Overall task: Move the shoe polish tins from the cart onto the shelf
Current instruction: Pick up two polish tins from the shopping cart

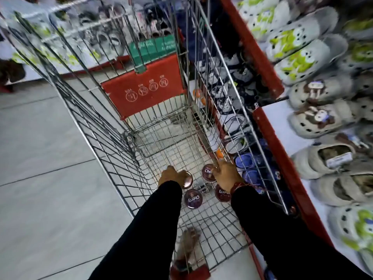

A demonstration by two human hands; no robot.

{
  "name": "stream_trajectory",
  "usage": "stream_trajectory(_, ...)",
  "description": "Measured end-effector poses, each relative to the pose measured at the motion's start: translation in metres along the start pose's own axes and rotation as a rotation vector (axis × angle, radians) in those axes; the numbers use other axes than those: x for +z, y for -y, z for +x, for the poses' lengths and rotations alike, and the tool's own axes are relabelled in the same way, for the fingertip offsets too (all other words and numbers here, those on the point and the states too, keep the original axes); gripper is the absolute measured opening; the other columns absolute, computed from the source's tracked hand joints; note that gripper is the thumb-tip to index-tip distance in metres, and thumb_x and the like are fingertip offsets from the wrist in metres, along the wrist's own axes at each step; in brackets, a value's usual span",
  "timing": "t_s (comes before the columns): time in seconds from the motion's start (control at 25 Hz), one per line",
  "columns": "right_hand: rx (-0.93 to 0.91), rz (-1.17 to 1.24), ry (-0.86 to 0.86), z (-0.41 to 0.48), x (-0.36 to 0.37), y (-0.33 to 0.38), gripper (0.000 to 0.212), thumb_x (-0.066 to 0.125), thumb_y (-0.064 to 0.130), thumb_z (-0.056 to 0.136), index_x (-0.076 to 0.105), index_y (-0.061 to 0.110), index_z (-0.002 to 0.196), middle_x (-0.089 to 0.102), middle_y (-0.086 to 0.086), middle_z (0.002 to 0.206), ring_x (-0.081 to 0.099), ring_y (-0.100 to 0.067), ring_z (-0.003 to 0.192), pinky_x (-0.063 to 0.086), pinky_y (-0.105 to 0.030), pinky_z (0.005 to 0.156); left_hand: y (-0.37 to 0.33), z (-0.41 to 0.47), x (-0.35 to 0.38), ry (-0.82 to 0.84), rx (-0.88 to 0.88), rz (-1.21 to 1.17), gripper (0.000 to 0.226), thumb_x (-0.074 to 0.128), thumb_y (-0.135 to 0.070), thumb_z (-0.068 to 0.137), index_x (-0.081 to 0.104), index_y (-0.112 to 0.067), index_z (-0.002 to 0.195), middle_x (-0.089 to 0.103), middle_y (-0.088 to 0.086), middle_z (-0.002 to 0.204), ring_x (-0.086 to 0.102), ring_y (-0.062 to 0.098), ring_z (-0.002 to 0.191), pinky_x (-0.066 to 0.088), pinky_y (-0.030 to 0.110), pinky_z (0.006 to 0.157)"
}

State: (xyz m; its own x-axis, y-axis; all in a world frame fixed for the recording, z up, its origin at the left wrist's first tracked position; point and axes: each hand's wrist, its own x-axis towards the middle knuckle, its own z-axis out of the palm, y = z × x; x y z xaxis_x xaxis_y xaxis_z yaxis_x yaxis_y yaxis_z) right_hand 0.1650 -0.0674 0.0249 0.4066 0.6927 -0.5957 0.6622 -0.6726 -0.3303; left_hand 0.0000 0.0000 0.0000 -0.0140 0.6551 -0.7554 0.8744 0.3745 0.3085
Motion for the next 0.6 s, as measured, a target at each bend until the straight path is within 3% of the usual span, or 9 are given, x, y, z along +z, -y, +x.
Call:
stream_trajectory(0.24, 0.051, -0.081, 0.035, 0.037, 0.037, -0.011, 0.065, 0.068, 0.043, 0.085, 0.051, 0.014, 0.140, 0.049, -0.012, 0.147, 0.054, -0.033, 0.128, 0.048, -0.040, 0.104, 0.012, 0.034, 0.039, -0.004, -0.093, 0.092, 0.068, 0.070, -0.041, 0.080, 0.048, -0.006, 0.134, 0.048, 0.020, 0.138, 0.052, 0.038, 0.128, 0.047, 0.046, 0.104)
stream_trajectory(0.4, 0.079, 0.059, -0.021, 0.045, 0.050, -0.024, 0.076, 0.080, 0.035, 0.074, 0.044, 0.008, 0.136, 0.053, -0.015, 0.135, 0.057, -0.034, 0.122, 0.048, -0.037, 0.099, 0.018, 0.035, 0.044, -0.037, -0.078, -0.008, 0.072, 0.083, -0.039, 0.069, 0.056, -0.003, 0.125, 0.060, 0.018, 0.127, 0.061, 0.035, 0.118, 0.052, 0.039, 0.095)
stream_trajectory(0.6, 0.169, 0.409, -0.152, 0.034, 0.046, -0.021, 0.046, 0.073, 0.006, 0.079, 0.053, 0.002, 0.120, 0.068, -0.018, 0.119, 0.067, -0.030, 0.109, 0.050, -0.028, 0.091, 0.014, 0.018, 0.031, -0.112, -0.063, -0.252, 0.043, 0.083, -0.024, 0.070, 0.066, -0.012, 0.108, 0.074, 0.010, 0.110, 0.068, 0.028, 0.107, 0.054, 0.033, 0.091)
